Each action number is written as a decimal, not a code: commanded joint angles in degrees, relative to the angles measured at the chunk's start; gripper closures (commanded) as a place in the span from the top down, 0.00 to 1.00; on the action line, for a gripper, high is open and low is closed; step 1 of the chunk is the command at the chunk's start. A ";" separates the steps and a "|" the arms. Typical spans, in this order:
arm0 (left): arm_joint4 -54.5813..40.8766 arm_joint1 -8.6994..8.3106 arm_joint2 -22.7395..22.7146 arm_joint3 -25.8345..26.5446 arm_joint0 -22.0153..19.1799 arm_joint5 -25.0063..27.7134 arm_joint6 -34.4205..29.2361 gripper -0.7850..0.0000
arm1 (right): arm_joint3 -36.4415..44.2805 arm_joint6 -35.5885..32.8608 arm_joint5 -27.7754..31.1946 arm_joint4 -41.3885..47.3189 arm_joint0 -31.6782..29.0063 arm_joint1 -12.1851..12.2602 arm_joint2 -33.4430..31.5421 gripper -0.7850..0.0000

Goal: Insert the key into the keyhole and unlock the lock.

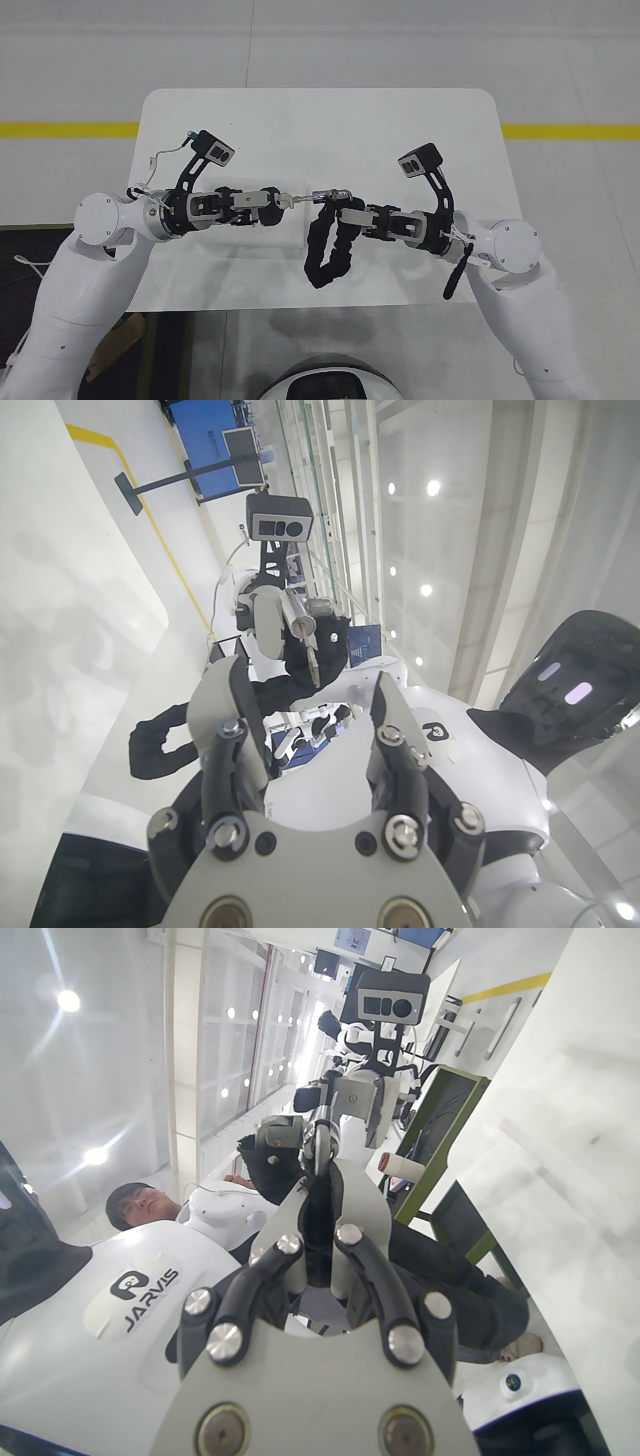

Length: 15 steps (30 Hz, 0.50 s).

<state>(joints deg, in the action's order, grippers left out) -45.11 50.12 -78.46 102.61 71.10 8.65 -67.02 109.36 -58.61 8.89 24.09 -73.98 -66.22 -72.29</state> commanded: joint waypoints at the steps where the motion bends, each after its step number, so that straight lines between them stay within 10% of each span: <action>1: 0.70 0.06 -0.15 0.37 0.10 -1.44 0.31 0.16 | 0.10 -0.09 0.37 -0.15 -0.06 -0.02 0.21 0.00; 15: 1.28 0.84 -0.83 1.58 0.46 -3.07 0.16 0.00 | 0.35 -0.19 0.66 -1.61 0.05 0.09 0.00 0.00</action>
<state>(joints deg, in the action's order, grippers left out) -43.84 50.92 -79.28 104.18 71.56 5.65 -66.81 109.69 -58.78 9.57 22.54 -73.94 -66.14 -72.28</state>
